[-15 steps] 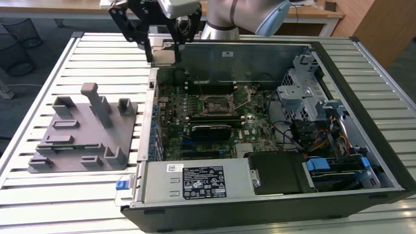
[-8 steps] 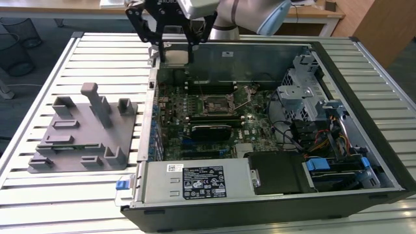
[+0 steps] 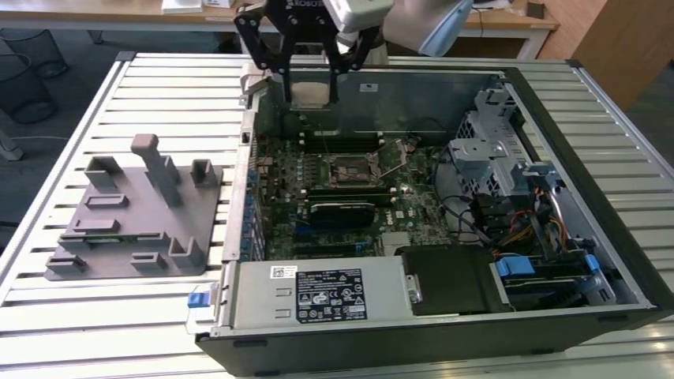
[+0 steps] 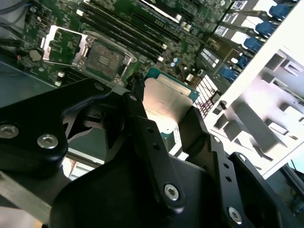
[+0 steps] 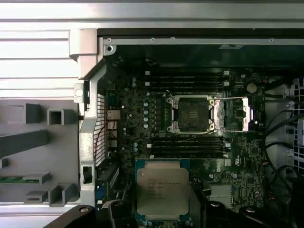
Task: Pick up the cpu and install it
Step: 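Pick up the cpu and move it towards the insertion slot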
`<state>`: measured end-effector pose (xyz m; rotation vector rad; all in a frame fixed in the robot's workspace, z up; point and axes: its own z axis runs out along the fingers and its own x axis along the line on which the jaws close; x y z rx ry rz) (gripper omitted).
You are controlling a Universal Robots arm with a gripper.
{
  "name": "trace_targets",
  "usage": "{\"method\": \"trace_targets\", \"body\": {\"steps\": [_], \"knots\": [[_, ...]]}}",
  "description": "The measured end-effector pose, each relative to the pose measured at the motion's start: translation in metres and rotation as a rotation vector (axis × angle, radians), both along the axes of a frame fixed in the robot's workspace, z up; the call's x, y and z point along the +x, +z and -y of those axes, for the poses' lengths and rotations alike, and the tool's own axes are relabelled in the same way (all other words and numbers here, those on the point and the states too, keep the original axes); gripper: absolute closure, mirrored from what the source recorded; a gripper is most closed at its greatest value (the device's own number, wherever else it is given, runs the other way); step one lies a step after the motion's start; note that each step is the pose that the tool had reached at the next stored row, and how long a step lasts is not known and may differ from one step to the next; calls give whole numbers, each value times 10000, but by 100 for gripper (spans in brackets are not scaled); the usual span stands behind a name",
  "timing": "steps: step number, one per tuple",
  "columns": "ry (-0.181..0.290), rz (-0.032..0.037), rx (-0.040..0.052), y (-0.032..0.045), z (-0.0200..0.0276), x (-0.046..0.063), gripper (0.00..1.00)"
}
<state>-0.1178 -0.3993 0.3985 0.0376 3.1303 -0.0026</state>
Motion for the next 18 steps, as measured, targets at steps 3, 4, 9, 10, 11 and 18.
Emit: {"method": "trace_targets", "body": {"steps": [3, 4, 9, 10, 11, 18], "knots": [[1, 0, 1, -4, 0, 106, 47], [0, 1, 1, -5, 0, 142, 47], [0, 1, 1, -11, 0, 316, 47], [0, 1, 1, -12, 0, 348, 47], [1, 1, 1, -13, 0, 382, 47], [1, 1, 1, -21, -16, 657, 47]]}}
